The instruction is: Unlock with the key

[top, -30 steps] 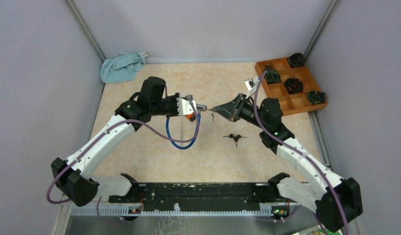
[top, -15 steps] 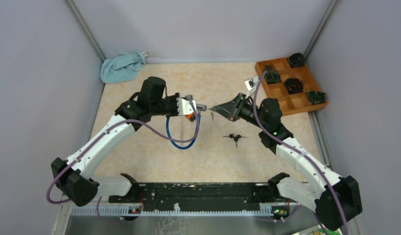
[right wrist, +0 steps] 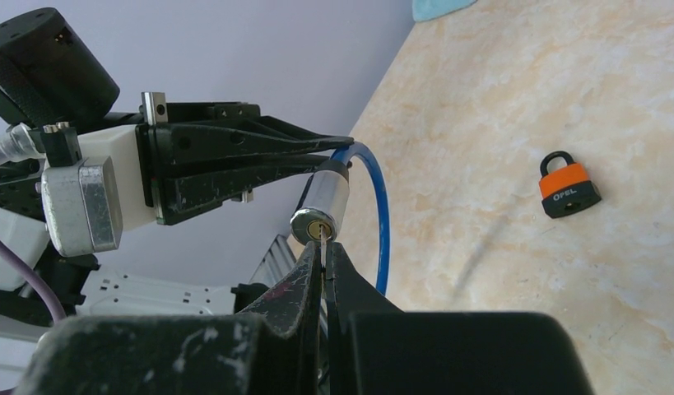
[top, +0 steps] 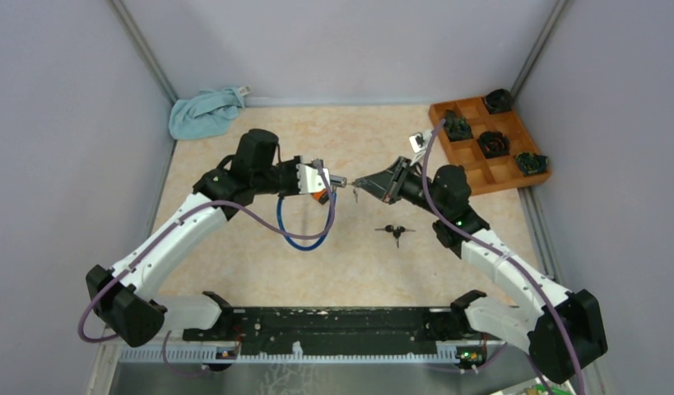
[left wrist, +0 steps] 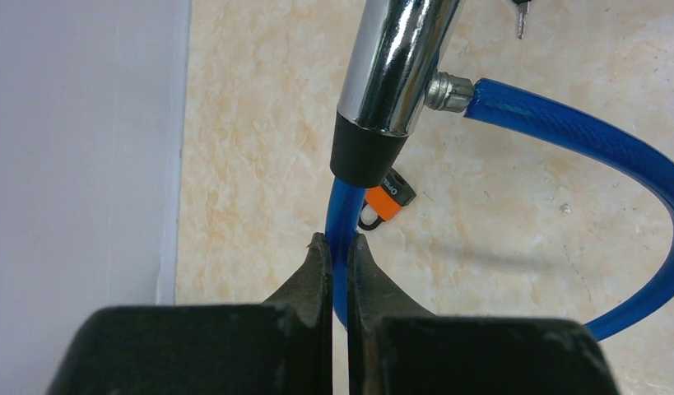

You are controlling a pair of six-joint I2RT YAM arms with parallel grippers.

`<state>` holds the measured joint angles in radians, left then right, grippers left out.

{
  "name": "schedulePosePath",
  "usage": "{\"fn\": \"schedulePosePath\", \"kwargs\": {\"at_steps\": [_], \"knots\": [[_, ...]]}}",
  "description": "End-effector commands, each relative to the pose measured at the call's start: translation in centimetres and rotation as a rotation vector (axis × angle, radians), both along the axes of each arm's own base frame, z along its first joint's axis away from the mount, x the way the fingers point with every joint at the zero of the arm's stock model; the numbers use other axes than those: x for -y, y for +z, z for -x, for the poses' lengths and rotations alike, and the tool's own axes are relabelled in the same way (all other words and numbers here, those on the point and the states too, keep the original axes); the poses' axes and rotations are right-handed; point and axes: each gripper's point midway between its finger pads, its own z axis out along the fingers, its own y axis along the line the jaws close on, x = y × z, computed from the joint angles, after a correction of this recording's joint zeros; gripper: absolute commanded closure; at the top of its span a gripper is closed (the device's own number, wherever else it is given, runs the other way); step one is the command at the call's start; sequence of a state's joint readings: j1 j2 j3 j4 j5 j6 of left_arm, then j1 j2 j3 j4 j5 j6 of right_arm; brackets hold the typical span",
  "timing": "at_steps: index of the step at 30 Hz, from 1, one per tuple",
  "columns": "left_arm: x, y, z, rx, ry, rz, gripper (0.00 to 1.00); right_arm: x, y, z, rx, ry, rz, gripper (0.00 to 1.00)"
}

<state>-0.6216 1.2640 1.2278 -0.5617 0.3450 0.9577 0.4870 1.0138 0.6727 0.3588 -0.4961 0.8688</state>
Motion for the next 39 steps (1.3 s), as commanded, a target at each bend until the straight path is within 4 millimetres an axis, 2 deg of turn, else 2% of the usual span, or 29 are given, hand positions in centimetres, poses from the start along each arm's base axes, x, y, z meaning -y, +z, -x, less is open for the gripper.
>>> {"fn": "schedulePosePath", "kwargs": {"at_steps": [1,7,13,17,21,24,29,30,34,39], "knots": [[0.6,2.0,0.0,0.036,-0.010,0.057,1.00,-1.3,1.1,0.0,0.044,0.018,-0.011,1.00],[0.5,1.8,-0.2,0.037,-0.004,0.049,1.00,-2.4,0.2,-0.3,0.028,-0.005,0.035,1.00],[0.7,2.1,-0.1,0.031,-0.002,0.066,1.00,-3.0,0.6,-0.3,0.034,-0.035,0.001,1.00],[1.2,2.3,0.2,0.004,-0.016,0.089,1.00,-4.8,1.0,-0.2,0.041,-0.011,-0.024,1.00],[1.7,2.6,0.8,-0.016,-0.054,0.093,1.00,-6.5,0.5,-0.4,0.038,0.012,-0.027,1.00],[1.7,2.9,0.6,0.005,-0.065,0.082,1.00,-7.3,0.4,-0.3,0.028,0.038,-0.034,1.00],[1.5,3.4,-0.6,0.080,-0.046,0.066,1.00,-7.1,0.4,-0.4,0.012,0.029,0.015,1.00],[1.4,3.3,-0.8,0.094,-0.042,0.058,1.00,-6.9,0.4,-0.4,0.016,0.025,0.029,0.92],[0.9,2.9,-0.7,0.106,-0.039,0.041,1.00,-5.8,0.3,-0.3,0.021,0.030,0.046,0.74],[0.5,3.1,-0.6,0.109,-0.013,0.054,1.00,-4.2,0.5,-0.1,0.027,0.049,0.043,0.62]]}}
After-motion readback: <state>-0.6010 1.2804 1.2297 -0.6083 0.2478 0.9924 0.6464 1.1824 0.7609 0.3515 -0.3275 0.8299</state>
